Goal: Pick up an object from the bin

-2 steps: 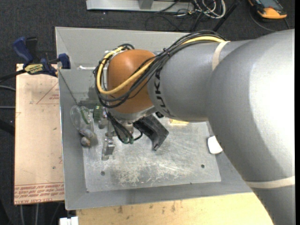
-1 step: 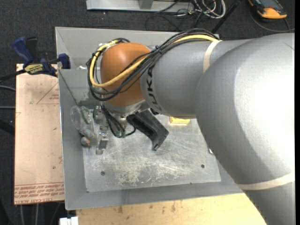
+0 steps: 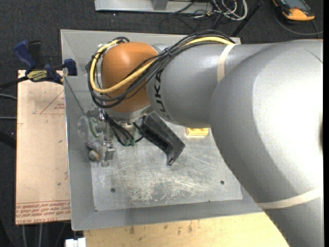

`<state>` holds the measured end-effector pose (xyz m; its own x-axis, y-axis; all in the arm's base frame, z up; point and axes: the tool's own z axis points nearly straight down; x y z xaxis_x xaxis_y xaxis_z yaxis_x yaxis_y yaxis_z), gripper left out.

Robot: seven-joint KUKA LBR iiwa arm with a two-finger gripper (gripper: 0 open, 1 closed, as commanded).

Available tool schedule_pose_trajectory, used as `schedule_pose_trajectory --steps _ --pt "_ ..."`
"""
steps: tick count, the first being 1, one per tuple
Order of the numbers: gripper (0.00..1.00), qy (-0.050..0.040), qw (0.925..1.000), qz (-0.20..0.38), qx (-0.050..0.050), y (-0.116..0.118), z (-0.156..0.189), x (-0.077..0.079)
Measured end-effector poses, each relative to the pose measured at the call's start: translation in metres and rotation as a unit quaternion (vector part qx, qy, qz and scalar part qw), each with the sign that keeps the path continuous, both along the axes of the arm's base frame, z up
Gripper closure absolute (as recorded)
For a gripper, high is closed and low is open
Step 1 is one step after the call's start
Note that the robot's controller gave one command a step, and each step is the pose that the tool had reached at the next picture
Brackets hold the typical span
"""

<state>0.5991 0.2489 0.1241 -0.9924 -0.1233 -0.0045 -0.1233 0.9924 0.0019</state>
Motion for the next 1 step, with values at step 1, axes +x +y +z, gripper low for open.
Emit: schedule_pose_trajectory --steps 1 --pt "0.0 -0.0002 0.981 -0.194 -0.001 -0.0013 -0.0334 0.0004"
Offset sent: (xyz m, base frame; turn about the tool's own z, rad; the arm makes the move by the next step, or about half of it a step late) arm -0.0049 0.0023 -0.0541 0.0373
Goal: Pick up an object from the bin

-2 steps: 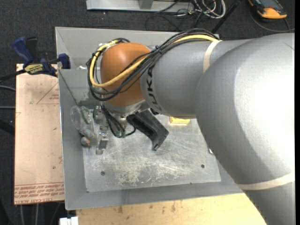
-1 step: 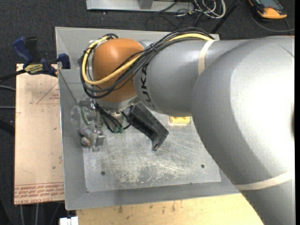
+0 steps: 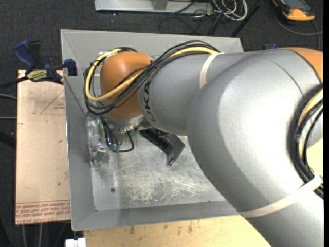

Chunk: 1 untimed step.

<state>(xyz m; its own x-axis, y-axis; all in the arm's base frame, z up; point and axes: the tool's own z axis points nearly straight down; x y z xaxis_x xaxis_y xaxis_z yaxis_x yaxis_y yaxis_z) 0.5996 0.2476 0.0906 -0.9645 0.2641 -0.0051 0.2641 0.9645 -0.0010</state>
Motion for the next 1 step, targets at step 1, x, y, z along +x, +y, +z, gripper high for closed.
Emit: schedule_pose_trajectory --steps 1 --pt "1.0 -0.0076 0.9845 0.175 0.004 0.0067 -0.0109 0.0008"
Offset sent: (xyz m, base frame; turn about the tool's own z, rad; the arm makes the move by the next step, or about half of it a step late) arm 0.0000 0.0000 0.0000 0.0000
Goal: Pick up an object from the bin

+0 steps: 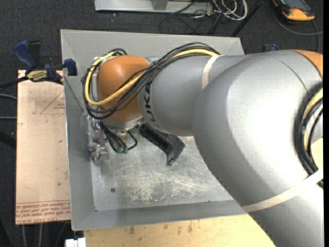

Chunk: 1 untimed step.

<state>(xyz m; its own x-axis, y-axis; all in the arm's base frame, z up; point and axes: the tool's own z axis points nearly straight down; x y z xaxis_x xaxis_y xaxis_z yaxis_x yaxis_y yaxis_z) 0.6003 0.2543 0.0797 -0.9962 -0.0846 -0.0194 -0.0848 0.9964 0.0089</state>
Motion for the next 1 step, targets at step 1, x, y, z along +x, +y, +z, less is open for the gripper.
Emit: schedule_pose_trajectory --steps 1 --pt "1.0 -0.0001 1.0 -0.001 0.0 0.0001 -0.0001 0.0001"
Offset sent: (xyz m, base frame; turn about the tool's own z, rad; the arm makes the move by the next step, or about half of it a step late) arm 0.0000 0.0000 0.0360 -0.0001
